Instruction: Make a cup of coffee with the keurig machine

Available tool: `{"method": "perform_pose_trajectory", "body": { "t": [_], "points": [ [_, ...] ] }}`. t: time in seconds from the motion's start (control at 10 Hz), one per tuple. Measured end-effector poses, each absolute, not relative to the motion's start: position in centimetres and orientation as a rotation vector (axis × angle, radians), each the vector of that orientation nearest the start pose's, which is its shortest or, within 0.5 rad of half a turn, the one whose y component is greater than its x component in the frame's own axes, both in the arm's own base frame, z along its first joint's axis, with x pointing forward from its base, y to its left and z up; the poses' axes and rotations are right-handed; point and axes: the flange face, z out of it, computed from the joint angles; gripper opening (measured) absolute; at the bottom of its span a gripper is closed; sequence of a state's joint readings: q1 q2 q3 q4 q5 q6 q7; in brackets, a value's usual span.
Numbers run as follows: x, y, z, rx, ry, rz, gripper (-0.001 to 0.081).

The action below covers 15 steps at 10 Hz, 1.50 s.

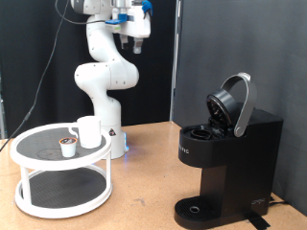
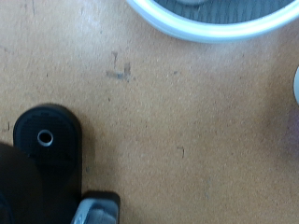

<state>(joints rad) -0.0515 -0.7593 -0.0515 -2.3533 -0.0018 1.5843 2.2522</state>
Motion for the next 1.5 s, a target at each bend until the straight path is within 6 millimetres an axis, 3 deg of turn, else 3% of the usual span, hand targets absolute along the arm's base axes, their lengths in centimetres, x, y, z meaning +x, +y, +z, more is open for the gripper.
{"method": "perform_pose_trajectory", "body": {
  "t": [0.4,0.8,1.5],
  "points": [
    [30.6,-9.4,58.3,-1.168,2.883,0.097,0.0734],
    [30.2,-10.7,58.3,-1.178,2.870,0.122,0.0734],
    [26.7,-21.7,57.5,-1.252,2.850,0.145,0.0734]
  ]
}}
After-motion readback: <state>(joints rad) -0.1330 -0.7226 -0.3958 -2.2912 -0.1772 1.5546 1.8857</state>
